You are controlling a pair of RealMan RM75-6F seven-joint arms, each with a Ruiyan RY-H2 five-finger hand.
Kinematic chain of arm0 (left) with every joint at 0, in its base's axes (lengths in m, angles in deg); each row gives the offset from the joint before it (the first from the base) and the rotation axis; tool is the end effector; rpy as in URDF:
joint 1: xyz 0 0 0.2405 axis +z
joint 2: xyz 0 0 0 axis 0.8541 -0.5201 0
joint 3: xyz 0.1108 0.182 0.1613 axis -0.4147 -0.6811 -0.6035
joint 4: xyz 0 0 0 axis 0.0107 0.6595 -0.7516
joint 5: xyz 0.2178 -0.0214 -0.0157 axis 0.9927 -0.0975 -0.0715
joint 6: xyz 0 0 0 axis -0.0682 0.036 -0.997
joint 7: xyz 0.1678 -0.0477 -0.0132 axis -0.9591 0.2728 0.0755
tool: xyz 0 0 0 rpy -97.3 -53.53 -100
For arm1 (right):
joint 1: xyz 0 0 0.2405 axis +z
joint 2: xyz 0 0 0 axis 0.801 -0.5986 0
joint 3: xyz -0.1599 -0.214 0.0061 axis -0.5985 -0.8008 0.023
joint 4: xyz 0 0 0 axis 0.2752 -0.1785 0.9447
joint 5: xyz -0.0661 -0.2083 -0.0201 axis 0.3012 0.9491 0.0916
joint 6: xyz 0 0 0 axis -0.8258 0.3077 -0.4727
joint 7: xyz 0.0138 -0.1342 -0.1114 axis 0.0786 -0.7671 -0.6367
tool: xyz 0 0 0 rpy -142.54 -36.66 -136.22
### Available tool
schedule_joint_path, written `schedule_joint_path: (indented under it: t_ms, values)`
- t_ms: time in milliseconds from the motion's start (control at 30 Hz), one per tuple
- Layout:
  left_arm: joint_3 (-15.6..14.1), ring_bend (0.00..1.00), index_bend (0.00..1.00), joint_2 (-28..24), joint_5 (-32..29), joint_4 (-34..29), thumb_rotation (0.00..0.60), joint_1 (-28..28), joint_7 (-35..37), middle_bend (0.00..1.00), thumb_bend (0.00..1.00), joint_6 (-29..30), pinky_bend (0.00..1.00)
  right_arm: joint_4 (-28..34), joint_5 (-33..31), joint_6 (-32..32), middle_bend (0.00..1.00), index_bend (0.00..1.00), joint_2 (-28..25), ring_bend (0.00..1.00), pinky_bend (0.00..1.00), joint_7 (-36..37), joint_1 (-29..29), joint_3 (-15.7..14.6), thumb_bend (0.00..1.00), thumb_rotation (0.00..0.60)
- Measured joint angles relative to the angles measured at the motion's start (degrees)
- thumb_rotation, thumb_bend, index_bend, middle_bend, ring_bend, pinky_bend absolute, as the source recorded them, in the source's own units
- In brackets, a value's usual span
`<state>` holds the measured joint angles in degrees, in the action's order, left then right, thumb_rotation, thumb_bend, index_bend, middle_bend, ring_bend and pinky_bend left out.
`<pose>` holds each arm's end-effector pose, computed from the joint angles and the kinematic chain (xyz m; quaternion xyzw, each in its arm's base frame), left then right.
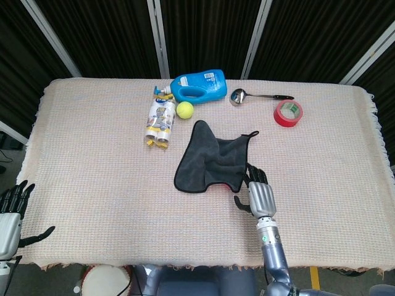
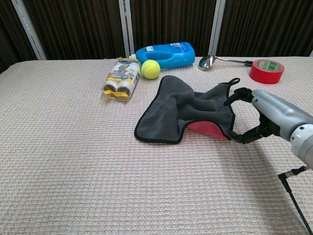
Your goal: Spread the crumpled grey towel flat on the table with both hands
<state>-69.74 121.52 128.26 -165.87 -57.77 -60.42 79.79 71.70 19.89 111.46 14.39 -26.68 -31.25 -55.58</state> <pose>-0.3216 0.1728 0.1324 -0.5804 -0.3919 -0.3816 0.6033 -0.1715 -0.3021 -0.0583 0.5630 -0.5291 0.4266 0.4701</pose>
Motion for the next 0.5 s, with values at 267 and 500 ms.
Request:
schedule_joint_path:
  t_ms: [267,500]
  values:
    - [0.1,0.00,0.00,0.2,-0.8,0.8,0.600,-0.2,0.4,0.00,0.01,-0.7,0.06,-5.1,-2.3,-0.5,0.07,0.14,4.6,0.00,0.04,0.8,1.1,-0.4,0.37,0.600]
    - [-0.2,0.00,0.00,0.7,-0.5,1.2,0.600,-0.2,0.2,0.00,0.01,-0.7,0.06,-8.8,-3.0,-0.2,0.07,0.17,7.6,0.00,0.04,2.3,2.1,0.6,0.37,0.600]
